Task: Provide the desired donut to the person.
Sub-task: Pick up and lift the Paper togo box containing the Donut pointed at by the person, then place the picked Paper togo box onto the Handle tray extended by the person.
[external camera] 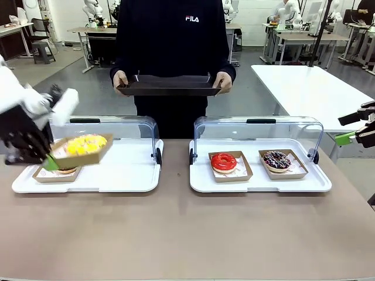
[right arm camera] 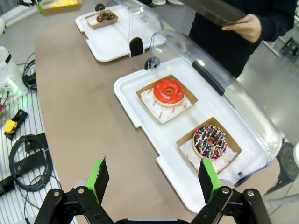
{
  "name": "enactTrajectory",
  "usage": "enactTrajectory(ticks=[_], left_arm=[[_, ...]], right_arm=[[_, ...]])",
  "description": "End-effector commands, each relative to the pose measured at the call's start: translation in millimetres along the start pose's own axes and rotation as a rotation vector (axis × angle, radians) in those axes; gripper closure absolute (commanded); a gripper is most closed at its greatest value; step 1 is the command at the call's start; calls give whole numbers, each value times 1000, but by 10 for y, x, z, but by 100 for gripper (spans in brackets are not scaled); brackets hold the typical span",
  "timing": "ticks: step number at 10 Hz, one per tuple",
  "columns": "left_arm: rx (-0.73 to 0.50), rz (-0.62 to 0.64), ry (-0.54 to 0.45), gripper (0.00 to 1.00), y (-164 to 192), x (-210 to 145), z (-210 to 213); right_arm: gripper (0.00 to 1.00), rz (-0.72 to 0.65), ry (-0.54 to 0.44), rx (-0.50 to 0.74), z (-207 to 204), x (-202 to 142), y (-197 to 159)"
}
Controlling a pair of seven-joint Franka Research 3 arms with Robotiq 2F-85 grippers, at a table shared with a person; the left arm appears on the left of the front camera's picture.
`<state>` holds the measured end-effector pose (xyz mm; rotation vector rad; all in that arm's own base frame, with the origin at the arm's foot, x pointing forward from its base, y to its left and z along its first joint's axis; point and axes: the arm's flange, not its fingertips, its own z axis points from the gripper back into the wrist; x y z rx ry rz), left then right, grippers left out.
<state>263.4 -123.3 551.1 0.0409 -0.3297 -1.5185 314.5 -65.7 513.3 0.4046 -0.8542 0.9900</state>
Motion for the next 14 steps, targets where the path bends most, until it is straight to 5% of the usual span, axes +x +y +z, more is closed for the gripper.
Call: enactTrajectory(ticks=[1, 2, 3, 4, 14], left_arm=[[60, -27, 7, 100, 59, 10, 150], [45, -27, -40, 100, 165, -26, 109], [-124, -53, -97, 100, 451, -217, -126], [61, -18, -22, 100, 29, -13, 262], [61, -18, -22, 100, 29, -13, 262]], right_arm=[[0, 8, -32, 10, -15, 5, -22], [0, 8, -32, 10, -15, 5, -22], [0, 8, -32, 10, -15, 5, -22], [0, 8, -32, 10, -15, 5, -22], [0, 8, -32, 10, -15, 5, -22]])
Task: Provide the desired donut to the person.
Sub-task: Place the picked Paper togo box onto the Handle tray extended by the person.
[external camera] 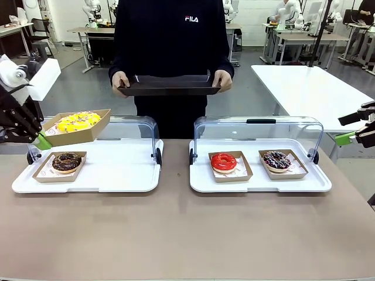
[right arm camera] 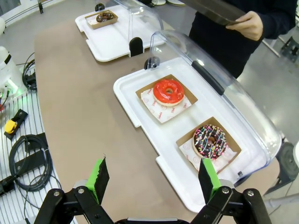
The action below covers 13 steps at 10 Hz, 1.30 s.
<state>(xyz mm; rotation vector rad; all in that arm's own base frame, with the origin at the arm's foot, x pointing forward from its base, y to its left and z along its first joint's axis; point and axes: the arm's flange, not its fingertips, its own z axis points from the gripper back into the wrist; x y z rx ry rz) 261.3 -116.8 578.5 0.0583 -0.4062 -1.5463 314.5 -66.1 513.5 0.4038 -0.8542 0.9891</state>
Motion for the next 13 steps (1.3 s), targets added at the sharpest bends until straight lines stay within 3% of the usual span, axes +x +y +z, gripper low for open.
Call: enactTrajectory(ticks=[1, 13], left_arm=[[7, 17, 21, 100, -19, 0, -15], [7, 17, 21, 100, -19, 0, -15]], right_arm=[[0, 8, -32, 11, -18, 6, -20], [0, 8, -32, 11, -18, 6, -20]])
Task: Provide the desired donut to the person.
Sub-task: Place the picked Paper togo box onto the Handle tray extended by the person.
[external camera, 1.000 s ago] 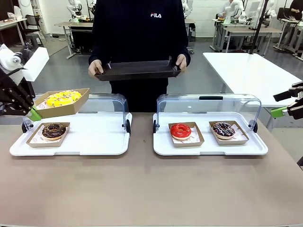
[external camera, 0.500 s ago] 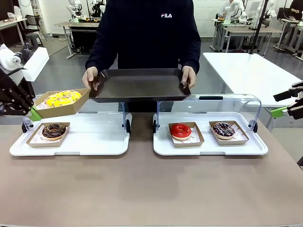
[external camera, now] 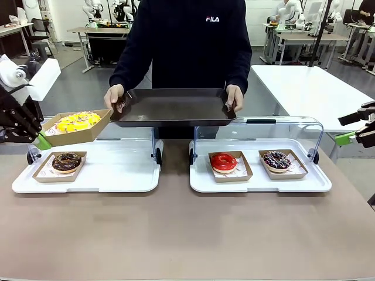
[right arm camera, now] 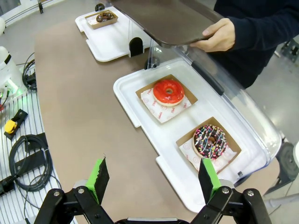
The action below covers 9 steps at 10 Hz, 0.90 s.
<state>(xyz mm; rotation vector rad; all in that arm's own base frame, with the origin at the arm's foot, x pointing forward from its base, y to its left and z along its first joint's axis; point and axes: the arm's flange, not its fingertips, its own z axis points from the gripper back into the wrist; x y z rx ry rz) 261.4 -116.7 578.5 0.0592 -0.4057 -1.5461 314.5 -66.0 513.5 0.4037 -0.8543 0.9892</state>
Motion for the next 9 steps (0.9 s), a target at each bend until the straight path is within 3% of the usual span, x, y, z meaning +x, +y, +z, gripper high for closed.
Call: enactTrajectory(ticks=[1, 8, 9], left_arm=[[6, 16, 20, 100, -19, 1, -15], [0, 0, 0, 98, 0, 0, 0], [19, 27, -38, 98, 353, 209, 144]], right_arm=[[0, 8, -32, 11, -18, 6, -20], [0, 8, -32, 11, -18, 6, -20], [0, 8, -32, 11, -18, 6, -20]])
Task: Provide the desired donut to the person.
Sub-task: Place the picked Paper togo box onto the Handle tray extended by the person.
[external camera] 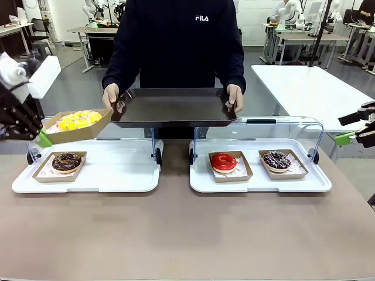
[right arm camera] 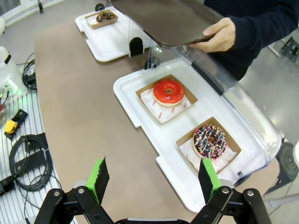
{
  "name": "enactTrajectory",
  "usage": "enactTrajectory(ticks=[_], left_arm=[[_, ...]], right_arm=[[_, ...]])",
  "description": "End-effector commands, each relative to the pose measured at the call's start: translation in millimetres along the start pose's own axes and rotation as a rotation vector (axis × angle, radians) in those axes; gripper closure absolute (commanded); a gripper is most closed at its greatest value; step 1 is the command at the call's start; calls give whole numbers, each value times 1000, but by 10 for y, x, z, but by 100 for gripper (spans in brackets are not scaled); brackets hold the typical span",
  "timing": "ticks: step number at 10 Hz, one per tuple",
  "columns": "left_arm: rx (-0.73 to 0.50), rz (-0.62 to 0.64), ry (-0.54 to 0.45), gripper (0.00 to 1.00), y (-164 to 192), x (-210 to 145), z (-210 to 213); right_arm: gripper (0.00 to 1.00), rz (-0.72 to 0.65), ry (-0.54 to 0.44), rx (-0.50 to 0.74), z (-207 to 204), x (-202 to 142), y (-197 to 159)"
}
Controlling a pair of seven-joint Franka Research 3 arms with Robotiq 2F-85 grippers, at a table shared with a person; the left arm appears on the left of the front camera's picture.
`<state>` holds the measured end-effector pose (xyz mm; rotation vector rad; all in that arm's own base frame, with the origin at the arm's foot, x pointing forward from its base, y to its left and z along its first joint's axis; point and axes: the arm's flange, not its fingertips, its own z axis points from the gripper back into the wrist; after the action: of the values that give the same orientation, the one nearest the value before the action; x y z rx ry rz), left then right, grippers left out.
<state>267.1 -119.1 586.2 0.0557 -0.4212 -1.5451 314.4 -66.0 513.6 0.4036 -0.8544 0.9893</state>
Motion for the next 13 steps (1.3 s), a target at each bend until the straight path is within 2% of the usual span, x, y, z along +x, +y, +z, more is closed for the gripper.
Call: enactTrajectory(ticks=[1, 2, 5, 7, 8, 9, 12, 13], left_arm=[[-14, 47, -10, 98, 674, 411, 159], [-53, 80, 21, 98, 1034, 569, 139], [-105, 125, -6, 98, 1884, 1022, -230], [-88, 115, 43, 98, 2129, 1199, -548], [-121, 72, 54, 98, 2177, 1256, -715], [-96, 42, 87, 98, 2230, 1278, -846], [-96, -64, 130, 98, 2411, 1155, -1162], [-92, -63, 125, 98, 2471, 1127, -1231]], right_arm=[[0, 8, -32, 11, -19, 6, -20], [0, 8, -32, 11, -19, 6, -20], [0, 8, -32, 11, -19, 6, -20], [0, 8, -32, 11, -19, 6, -20], [0, 8, -32, 11, -19, 6, -20], [0, 8, -32, 11, -19, 6, -20], [0, 8, -32, 11, -19, 6, -20], [0, 8, -32, 11, -19, 6, -20]])
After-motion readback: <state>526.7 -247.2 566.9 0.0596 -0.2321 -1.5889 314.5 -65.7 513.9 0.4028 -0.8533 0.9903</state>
